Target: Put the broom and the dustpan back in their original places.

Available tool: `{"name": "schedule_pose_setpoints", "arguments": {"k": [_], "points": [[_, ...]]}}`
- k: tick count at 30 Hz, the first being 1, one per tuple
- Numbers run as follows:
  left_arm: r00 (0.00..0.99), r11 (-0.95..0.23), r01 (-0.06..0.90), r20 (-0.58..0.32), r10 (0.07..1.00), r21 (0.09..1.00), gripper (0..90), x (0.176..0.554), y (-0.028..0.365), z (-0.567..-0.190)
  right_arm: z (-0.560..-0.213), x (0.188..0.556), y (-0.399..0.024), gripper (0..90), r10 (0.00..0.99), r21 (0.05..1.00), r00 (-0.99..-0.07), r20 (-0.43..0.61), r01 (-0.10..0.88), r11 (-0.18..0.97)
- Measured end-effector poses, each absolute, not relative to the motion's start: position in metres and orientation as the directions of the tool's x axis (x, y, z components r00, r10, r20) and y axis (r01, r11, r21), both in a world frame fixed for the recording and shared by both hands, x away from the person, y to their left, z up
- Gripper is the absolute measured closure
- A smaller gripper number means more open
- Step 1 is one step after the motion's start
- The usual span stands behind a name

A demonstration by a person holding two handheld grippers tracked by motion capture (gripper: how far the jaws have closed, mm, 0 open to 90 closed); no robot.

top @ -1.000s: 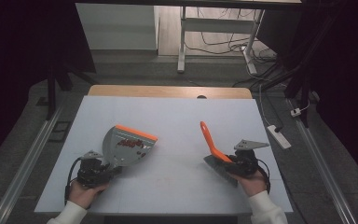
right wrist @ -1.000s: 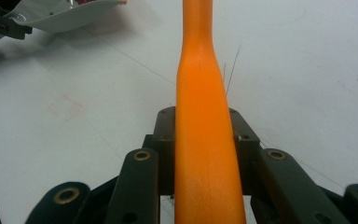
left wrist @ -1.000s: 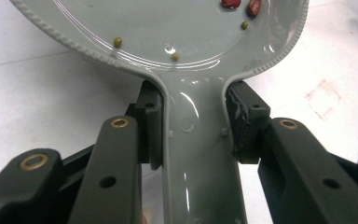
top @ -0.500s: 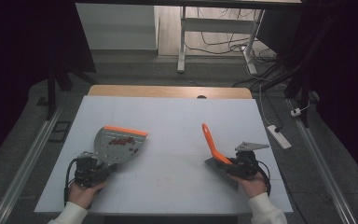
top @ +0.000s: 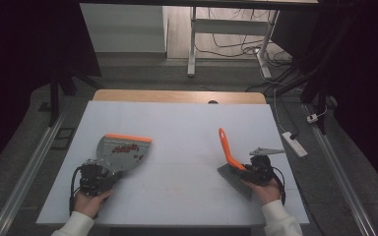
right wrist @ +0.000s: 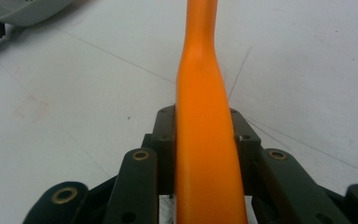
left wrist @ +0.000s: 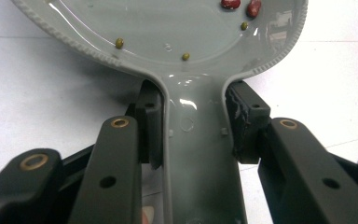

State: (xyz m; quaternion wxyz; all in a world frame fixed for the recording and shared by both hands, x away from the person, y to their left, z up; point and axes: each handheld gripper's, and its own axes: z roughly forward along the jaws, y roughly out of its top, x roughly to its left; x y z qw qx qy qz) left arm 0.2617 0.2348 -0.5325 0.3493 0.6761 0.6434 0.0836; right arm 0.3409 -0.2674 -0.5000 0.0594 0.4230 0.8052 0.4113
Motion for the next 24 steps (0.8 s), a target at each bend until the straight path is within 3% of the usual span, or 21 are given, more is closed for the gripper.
{"name": "schedule_pose_setpoints", "arguments": {"k": [13, 17, 24], "points": [[0.167, 0.067, 0.820, -0.350, 0.922, 0.568, 60.0, 0.264, 0.234, -0.537, -0.507, 0.351, -0.272, 53.5, 0.775, 0.696, -0.603, 0.187, 0.639, 0.329], [0.202, 0.045, 0.812, -0.351, 0.914, 0.583, 48.9, 0.263, 0.235, -0.536, -0.509, 0.351, -0.272, 49.1, 0.794, 0.693, -0.586, 0.163, 0.640, 0.331], [0.206, 0.037, 0.808, -0.341, 0.917, 0.588, 37.8, 0.260, 0.241, -0.534, -0.513, 0.354, -0.274, 42.7, 0.816, 0.682, -0.558, 0.153, 0.657, 0.322]]}}
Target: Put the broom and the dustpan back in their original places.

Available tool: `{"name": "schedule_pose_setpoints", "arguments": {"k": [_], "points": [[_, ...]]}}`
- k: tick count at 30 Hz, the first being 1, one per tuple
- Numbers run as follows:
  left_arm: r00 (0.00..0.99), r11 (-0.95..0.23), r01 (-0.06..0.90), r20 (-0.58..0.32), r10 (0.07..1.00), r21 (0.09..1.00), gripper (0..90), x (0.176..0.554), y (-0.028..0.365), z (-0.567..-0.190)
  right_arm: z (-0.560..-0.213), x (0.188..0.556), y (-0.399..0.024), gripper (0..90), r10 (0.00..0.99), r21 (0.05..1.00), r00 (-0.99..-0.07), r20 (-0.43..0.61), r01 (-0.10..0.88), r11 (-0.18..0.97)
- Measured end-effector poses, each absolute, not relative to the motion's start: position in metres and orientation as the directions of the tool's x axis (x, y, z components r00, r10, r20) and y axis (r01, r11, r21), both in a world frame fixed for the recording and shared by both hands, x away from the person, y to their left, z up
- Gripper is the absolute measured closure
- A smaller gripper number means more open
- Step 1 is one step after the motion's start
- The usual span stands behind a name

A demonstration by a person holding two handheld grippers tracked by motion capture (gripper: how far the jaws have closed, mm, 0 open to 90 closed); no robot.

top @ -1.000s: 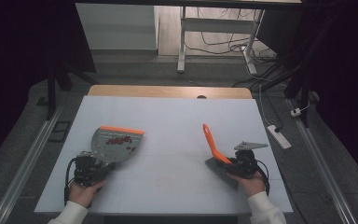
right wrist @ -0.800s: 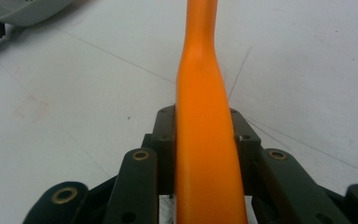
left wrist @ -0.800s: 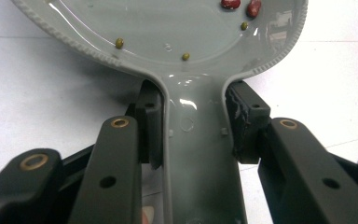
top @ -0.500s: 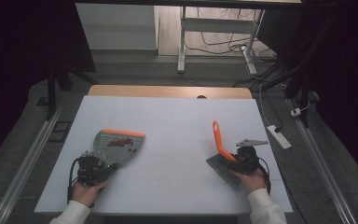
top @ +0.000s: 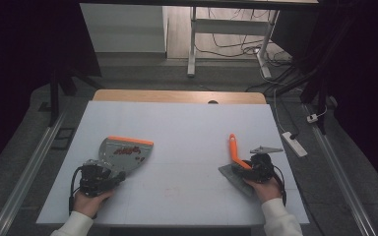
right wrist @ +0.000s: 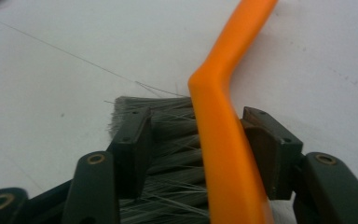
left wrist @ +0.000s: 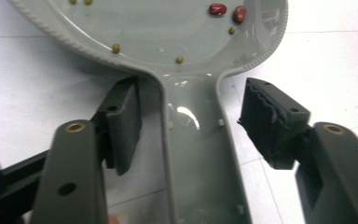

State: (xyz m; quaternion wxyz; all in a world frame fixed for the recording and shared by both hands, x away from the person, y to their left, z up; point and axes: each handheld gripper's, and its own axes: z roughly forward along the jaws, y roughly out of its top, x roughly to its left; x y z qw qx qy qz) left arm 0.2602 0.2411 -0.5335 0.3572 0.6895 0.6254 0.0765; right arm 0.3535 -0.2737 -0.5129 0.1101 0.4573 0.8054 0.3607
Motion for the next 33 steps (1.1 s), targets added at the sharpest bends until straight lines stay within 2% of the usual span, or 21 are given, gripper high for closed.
{"name": "schedule_pose_setpoints", "arguments": {"k": [4, 17, 26, 33], "points": [[0.217, 0.031, 0.799, -0.336, 0.917, 0.601, 36.1, 0.256, 0.246, -0.530, -0.513, 0.352, -0.273, 40.7, 0.834, 0.685, -0.543, 0.103, 0.647, 0.336], [0.310, -0.071, 0.716, -0.226, 0.923, 0.694, 34.5, 0.245, 0.246, -0.510, -0.503, 0.344, -0.278, 42.9, 0.829, 0.736, -0.551, 0.094, 0.599, 0.315], [0.478, -0.185, 0.660, -0.218, 0.851, 0.728, 36.7, 0.248, 0.238, -0.507, -0.495, 0.334, -0.270, 45.8, 0.771, 0.745, -0.633, 0.070, 0.547, 0.382], [0.532, -0.240, 0.666, -0.225, 0.816, 0.706, 37.3, 0.258, 0.232, -0.510, -0.496, 0.328, -0.260, 45.8, 0.694, 0.759, -0.717, 0.063, 0.486, 0.433]]}}
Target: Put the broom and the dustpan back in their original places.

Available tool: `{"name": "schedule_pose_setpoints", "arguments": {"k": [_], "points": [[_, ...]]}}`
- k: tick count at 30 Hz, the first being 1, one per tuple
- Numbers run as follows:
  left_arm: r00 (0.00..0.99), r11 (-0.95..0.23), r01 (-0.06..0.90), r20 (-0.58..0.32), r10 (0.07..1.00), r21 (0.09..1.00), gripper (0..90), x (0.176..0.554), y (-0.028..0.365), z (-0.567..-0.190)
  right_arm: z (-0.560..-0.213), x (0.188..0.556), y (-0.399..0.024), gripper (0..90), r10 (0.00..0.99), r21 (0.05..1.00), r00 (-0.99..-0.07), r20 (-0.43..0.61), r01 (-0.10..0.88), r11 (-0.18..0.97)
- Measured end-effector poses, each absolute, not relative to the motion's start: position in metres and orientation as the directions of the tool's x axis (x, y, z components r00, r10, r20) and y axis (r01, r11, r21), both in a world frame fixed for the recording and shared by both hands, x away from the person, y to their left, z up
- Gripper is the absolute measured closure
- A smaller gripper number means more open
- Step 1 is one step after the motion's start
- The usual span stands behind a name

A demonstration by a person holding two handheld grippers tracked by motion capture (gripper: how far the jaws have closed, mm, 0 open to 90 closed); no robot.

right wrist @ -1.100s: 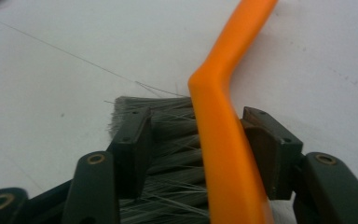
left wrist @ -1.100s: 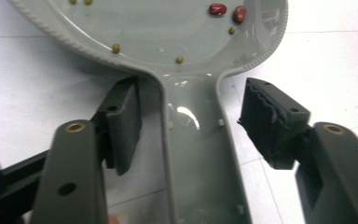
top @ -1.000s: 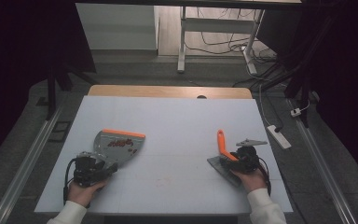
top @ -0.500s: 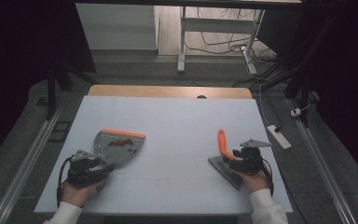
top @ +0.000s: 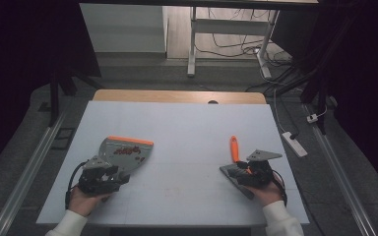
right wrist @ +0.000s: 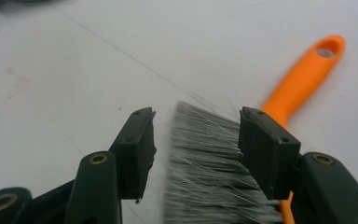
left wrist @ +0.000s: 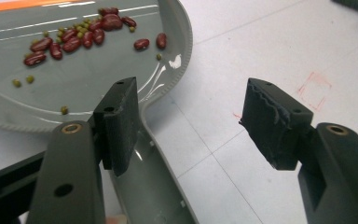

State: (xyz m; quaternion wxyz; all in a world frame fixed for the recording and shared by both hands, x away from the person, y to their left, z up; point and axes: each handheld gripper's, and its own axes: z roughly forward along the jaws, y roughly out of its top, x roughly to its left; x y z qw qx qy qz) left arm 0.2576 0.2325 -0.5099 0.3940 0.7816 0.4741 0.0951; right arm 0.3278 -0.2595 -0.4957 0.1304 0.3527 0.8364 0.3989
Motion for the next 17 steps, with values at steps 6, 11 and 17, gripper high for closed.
{"name": "schedule_pose_setpoints", "arguments": {"k": [6, 11, 17], "points": [[0.556, -0.262, 0.673, -0.239, 0.796, 0.692, 37.3, 0.264, 0.229, -0.512, -0.498, 0.322, -0.249, 45.8, 0.640, 0.757, -0.768, 0.022, 0.431, 0.491], [0.560, -0.264, 0.672, -0.242, 0.792, 0.691, 37.3, 0.265, 0.229, -0.512, -0.498, 0.321, -0.247, 45.8, 0.629, 0.760, -0.778, 0.013, 0.416, 0.499], [0.567, -0.268, 0.672, -0.248, 0.785, 0.690, 37.2, 0.265, 0.228, -0.512, -0.498, 0.321, -0.250, 45.8, 0.634, 0.765, -0.773, 0.012, 0.415, 0.492]]}}
